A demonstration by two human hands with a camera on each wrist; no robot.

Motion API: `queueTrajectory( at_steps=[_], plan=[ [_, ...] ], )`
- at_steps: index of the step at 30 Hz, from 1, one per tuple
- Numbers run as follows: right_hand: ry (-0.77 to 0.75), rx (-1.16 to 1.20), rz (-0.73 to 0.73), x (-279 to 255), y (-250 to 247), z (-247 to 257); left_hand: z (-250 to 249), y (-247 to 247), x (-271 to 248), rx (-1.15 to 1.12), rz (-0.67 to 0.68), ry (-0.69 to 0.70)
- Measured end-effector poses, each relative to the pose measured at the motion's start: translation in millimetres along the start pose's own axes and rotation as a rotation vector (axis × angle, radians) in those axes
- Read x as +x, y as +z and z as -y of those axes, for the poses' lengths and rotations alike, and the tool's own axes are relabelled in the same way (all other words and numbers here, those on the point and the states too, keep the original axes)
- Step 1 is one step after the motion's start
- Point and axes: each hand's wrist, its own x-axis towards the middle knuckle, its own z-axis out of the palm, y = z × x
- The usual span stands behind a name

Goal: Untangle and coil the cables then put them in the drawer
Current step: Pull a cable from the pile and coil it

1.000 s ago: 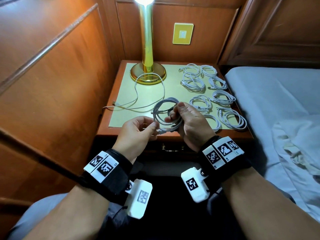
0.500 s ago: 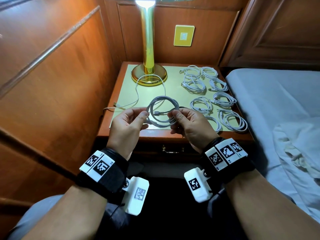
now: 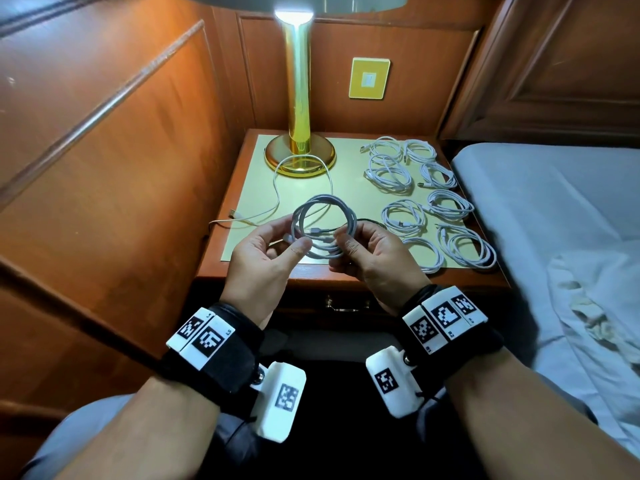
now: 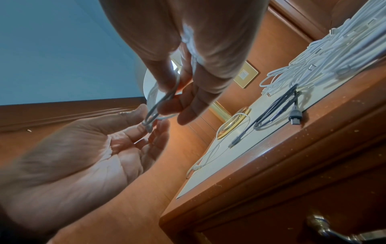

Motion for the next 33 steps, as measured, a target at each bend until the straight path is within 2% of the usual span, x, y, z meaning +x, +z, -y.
queueTrajectory(
  at_steps=[5, 11, 14, 20, 25, 33],
  plan=[
    [0.03, 0.02, 0.006, 0.2, 2.2, -3.4, -0.2, -0.2, 0.7, -0.168, -0.01, -0.069],
    [0.036, 0.003, 0.017, -1.3, 3.4, -4.8, -2.8, 3.1, -1.6, -0.284, -0.008, -0.084],
    [0.049, 0.002, 0.01, -1.3, 5.8, -5.6, -3.0, 3.3, -1.1, -0.256, -0.019, -0.097],
    [0.042, -0.039, -0.029, -0.2, 5.8, -6.7, 4.1, -1.5, 1.9, 0.068, -0.042, 0.027],
    [-0.01, -0.117, -0.068, 1.8, 4.1, -8.8, 3.2, -2.1, 1.5, 0.184, -0.046, 0.081],
    [-0.006, -0.131, -0.028, 0.1, 4.7, -9.5, 2.9, -0.8, 1.1, -0.03, -0.096, -0.054]
  ],
)
